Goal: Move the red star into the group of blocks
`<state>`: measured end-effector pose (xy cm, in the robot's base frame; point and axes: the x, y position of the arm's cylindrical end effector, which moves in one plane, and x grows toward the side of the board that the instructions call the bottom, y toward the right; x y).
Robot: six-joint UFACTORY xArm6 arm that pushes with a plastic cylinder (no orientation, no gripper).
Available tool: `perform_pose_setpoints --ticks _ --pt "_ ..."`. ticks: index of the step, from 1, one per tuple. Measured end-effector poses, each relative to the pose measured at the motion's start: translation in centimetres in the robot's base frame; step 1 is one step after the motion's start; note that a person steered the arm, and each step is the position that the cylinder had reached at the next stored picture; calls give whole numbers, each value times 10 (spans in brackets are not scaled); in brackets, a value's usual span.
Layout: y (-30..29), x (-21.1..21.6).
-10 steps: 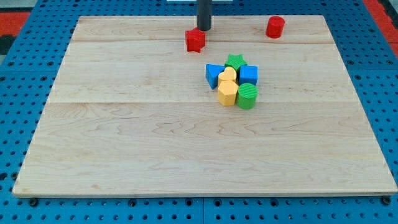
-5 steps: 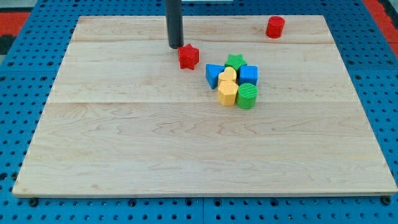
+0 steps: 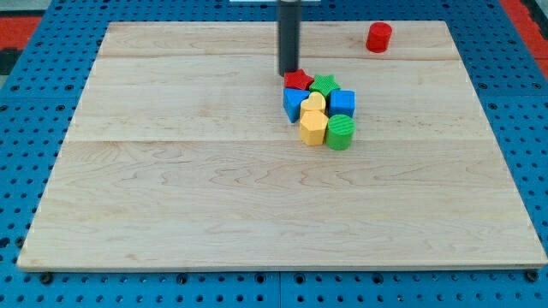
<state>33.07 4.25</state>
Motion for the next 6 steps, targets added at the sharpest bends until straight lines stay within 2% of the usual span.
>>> perform_pose_setpoints --ticks 1,2,3,4,5,6 --pt "35 50" --pt "20 7" --pt "53 -5" --pt "125 3" --pt "117 51" --pt "117 53"
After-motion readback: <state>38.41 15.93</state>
